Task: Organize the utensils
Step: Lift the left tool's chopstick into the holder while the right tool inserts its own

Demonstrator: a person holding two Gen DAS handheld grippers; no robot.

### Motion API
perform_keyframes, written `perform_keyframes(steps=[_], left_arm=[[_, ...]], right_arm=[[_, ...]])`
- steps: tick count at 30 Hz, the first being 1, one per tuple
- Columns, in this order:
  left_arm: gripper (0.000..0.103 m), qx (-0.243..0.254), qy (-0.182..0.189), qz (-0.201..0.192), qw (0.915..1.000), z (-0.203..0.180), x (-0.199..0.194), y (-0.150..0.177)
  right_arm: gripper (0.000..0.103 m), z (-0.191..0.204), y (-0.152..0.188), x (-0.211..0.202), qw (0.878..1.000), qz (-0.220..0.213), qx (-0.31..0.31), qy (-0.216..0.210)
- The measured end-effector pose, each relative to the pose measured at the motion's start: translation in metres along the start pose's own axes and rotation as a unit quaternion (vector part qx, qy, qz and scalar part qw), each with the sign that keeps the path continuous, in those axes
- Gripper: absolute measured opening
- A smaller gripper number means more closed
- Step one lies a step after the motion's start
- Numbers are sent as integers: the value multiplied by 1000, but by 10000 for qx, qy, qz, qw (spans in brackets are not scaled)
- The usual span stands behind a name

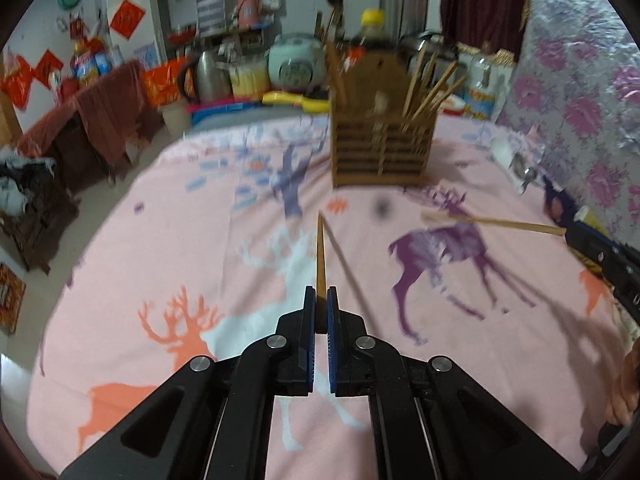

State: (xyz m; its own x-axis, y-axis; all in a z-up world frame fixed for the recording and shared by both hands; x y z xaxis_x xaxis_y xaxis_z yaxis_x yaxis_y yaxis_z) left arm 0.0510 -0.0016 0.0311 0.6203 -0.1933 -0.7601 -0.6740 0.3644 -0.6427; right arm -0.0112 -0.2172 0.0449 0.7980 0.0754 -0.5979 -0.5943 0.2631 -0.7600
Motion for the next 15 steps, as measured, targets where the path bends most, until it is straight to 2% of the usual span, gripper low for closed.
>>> perform_keyframes(steps=[3,8,15], left_arm=[[5,28,90,-185,9998,-4,-18,-13],[5,53,254,-338,9991,-13,-31,-32],[5,78,296,-196,9993,-17,-10,-46]], right_arm=[[7,8,-14,-21,9995,-300,-70,-84],[7,18,-25,-28,9988,-422,-116,-224],[7,20,-26,-12,9990,-361,-44,-271]])
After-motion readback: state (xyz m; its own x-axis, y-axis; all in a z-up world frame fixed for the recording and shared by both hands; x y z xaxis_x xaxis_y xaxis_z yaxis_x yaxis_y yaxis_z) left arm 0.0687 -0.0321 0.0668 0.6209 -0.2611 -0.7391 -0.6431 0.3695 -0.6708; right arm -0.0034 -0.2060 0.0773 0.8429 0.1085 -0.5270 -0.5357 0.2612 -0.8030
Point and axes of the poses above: each gripper's, at about its wrist camera, not at the fingertips, and x roughly the way its jaws point, z to its left, y to its underside, the point moved 1 cm from there along x, roughly the way its jaws point, and after that the axes turned 7 degrees about x, right-handed, at the moved point
